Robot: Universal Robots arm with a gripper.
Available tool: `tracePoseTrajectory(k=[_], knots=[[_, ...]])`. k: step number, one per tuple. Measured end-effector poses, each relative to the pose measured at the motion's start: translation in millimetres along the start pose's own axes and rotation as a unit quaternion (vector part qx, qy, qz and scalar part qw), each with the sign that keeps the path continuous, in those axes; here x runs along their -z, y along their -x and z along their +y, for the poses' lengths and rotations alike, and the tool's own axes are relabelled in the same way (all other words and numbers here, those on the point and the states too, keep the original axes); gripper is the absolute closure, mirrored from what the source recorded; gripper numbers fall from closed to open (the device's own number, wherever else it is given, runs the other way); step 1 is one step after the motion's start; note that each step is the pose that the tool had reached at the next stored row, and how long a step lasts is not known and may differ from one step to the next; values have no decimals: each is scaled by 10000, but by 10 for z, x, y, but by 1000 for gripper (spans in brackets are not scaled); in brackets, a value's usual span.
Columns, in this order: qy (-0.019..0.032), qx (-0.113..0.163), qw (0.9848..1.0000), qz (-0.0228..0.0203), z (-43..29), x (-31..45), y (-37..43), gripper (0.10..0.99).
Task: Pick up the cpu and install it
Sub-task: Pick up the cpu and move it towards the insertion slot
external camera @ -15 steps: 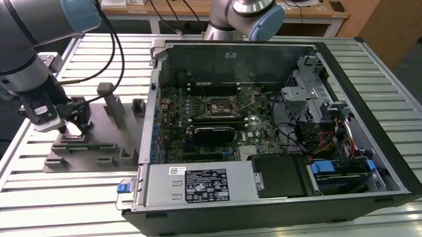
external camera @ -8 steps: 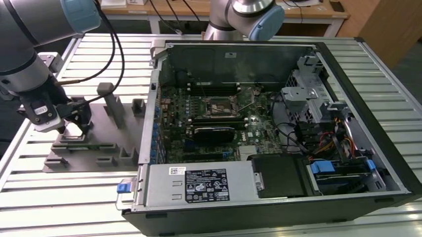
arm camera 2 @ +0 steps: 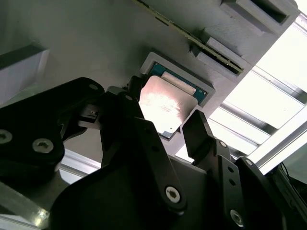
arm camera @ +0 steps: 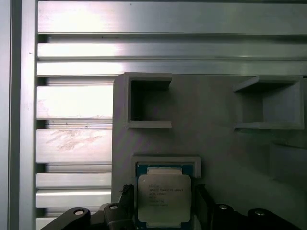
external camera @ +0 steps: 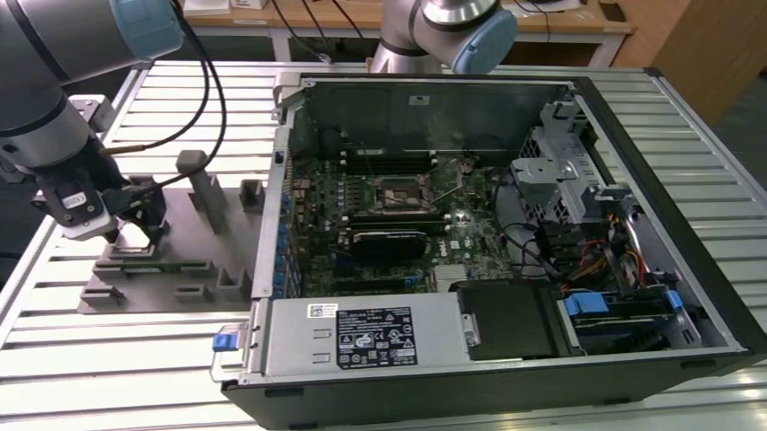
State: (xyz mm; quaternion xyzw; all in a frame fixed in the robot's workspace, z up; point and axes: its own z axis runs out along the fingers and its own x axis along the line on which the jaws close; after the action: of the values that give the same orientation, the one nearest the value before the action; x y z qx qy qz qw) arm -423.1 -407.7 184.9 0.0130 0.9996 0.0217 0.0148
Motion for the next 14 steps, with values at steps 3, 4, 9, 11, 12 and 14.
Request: tracePoseTrajectory(k=[3, 4, 9, 11, 12, 14], knots=[[-1, 0, 10000, 1, 0, 2, 0, 471], [-1, 0, 10000, 1, 0, 2, 0, 471], [-1, 0, 10000, 1, 0, 3, -7, 471], [0, 0, 10000, 0, 0, 1, -8, 471], [0, 0, 10000, 0, 0, -4, -8, 471], [0, 0, 10000, 1, -1, -10, -10, 471]])
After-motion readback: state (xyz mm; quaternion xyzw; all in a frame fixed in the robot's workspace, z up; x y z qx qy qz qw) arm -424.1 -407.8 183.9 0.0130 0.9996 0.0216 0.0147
